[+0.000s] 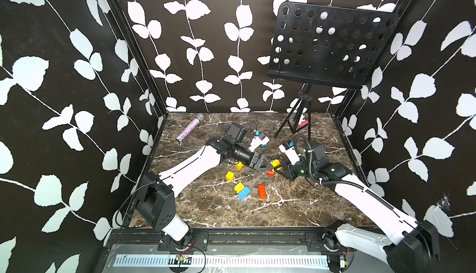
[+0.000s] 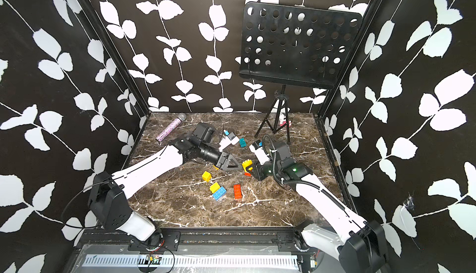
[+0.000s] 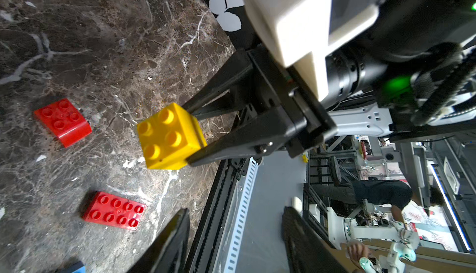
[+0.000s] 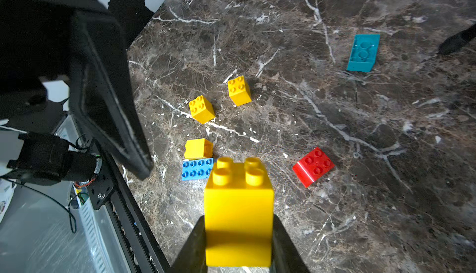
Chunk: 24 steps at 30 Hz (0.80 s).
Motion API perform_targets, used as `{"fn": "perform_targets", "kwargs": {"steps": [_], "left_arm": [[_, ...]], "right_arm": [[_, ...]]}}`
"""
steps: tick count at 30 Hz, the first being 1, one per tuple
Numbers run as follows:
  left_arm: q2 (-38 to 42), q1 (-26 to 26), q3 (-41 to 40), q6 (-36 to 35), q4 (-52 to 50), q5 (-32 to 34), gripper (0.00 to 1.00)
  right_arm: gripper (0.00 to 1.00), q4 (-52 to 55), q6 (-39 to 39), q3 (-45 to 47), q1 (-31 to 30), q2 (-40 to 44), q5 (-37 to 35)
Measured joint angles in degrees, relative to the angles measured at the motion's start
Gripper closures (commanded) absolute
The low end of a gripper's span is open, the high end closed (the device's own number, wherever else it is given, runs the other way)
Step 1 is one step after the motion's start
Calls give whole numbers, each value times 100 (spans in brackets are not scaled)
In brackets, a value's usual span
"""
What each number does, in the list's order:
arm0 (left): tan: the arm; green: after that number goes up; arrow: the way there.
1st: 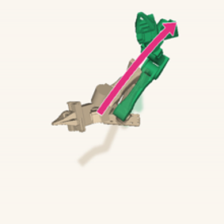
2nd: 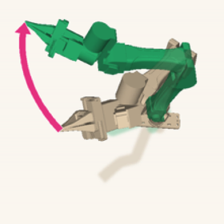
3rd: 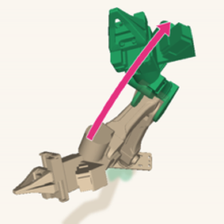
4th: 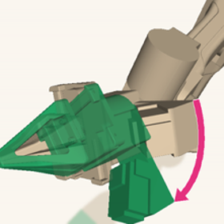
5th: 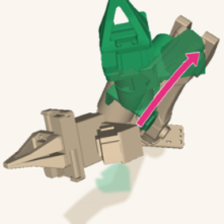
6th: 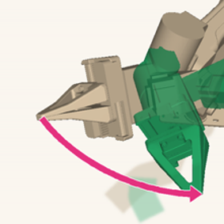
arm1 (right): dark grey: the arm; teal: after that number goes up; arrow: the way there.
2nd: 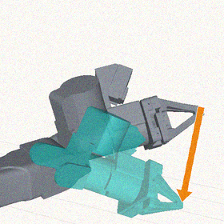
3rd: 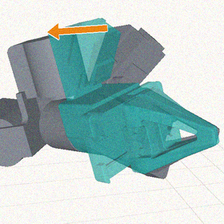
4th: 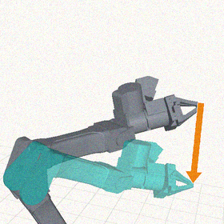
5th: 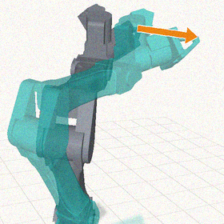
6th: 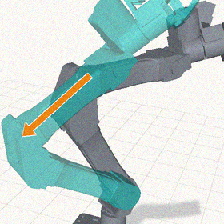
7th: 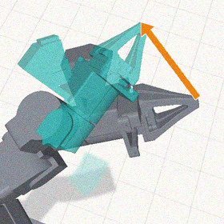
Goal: Assemble the letter r with lego
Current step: Pick up the lego brick from the center of the board.
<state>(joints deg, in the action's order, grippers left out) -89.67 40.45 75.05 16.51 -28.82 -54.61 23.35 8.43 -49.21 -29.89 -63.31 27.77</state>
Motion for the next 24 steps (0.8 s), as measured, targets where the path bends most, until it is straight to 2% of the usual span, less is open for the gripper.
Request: {"fn": "perform_targets", "kwargs": {"steps": [11, 16, 24], "left_arm": [[-533, 197, 459, -299, -669, 153, 43], [-673, 195, 557, -485, -1078, 424, 39], [-686, 195, 713, -549, -1211, 713, 39]], "right_arm": [[69, 46, -144, -72, -203, 15, 37], [69, 83, -168, -181, -245, 17, 48], [70, 114, -234, -203, -339, 15, 55]]}}
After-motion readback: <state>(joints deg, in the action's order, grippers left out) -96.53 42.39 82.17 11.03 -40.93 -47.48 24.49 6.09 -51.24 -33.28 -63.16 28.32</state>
